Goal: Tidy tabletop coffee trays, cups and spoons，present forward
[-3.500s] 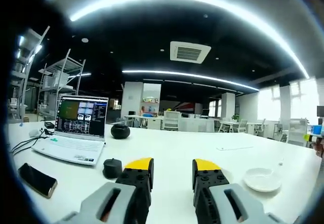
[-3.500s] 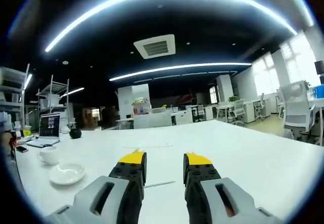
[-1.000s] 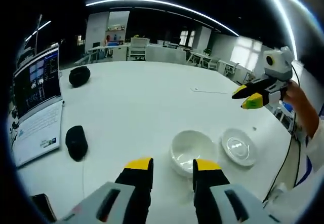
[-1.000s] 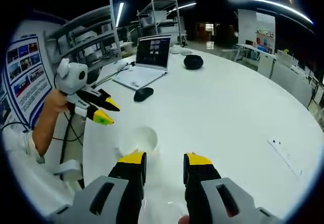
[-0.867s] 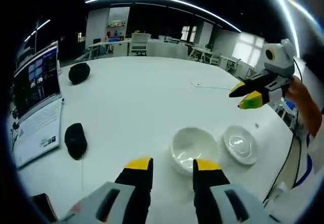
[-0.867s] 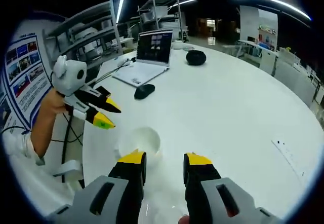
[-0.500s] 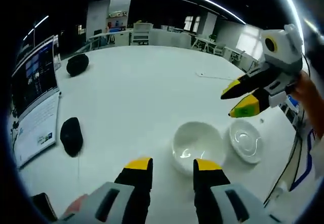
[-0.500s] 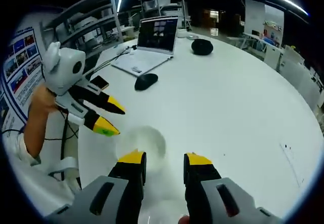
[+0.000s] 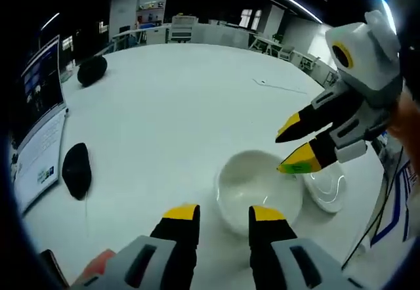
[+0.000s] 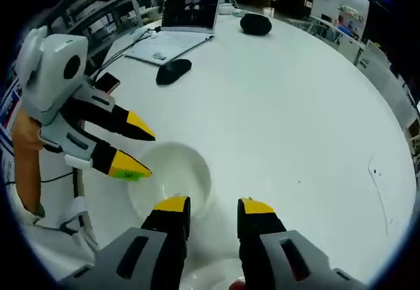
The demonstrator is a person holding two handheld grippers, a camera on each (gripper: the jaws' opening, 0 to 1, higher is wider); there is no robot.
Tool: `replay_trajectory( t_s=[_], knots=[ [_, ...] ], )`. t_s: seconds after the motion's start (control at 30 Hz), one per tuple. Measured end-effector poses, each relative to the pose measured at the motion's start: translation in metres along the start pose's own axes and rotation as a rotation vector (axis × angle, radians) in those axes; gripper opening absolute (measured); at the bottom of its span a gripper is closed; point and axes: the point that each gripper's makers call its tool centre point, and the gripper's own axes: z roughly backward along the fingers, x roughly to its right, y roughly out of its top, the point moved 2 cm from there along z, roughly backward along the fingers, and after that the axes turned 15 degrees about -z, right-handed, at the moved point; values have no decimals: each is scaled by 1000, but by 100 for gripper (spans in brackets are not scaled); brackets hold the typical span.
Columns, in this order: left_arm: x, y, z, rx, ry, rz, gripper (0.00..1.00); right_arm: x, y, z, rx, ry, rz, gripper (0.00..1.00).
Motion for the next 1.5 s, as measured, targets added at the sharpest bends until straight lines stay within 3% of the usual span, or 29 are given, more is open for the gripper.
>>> replay_trajectory(
  t_s=[0.03, 0.37, 0.67, 0.87, 1.07, 1.17, 1.33, 1.5],
  knots=[
    [2, 0, 0, 1, -2, 4, 31, 4, 7, -4, -11, -3, -6, 30],
    [4, 0, -15, -43, -20, 45, 29, 6, 11, -21, -75, -47, -63, 26],
    [-4, -2, -21, -95, 14, 74, 26, 7, 2, -27, -128, -71, -94, 18],
    [-3, -1, -25, -123, 36, 91, 19, 6, -1, -29, -142, -67, -213, 11],
    [-12, 2, -29, -146, 60, 310, 13, 8, -5, -27, -167, -41, -403, 9],
    [-16, 3, -31, -205, 65, 399, 12, 12, -2, -30, -190, -44, -446, 9],
    [-17, 4, -34, -282, 93, 388, 11, 7, -5, -27, -197, -105, -404, 8],
    [-13, 2, -33, -321, 118, 372, 10, 9, -1, -29, -215, -129, -380, 7]
  ],
)
